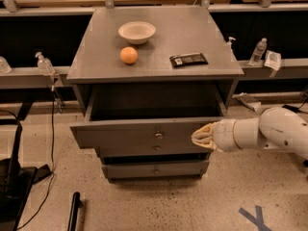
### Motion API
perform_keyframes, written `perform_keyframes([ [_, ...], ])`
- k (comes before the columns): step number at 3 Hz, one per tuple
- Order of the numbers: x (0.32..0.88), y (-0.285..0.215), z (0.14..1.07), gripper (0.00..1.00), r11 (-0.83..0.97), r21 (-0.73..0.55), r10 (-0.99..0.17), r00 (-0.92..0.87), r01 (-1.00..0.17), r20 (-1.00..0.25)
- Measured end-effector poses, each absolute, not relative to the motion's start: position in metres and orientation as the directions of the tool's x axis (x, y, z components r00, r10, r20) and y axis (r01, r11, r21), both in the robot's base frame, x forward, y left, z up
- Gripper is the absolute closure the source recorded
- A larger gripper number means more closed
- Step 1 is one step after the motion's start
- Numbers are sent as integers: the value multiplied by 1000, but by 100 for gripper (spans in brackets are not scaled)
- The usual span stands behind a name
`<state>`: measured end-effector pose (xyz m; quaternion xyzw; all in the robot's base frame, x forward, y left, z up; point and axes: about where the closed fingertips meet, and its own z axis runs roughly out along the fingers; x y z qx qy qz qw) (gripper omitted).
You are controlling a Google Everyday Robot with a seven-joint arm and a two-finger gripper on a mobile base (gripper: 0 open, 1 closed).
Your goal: Close top drawer
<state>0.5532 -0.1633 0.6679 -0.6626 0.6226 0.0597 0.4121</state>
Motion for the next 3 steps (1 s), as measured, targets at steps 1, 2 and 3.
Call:
perform_keyframes([
  [1,574,-166,630,100,122,-420,-789,168,-899,-591],
  [2,598,-164,605,100,125,-390,-795,143,-912,-590],
  [3,605,-163,601,100,123,-388,-797,141,-914,-587],
])
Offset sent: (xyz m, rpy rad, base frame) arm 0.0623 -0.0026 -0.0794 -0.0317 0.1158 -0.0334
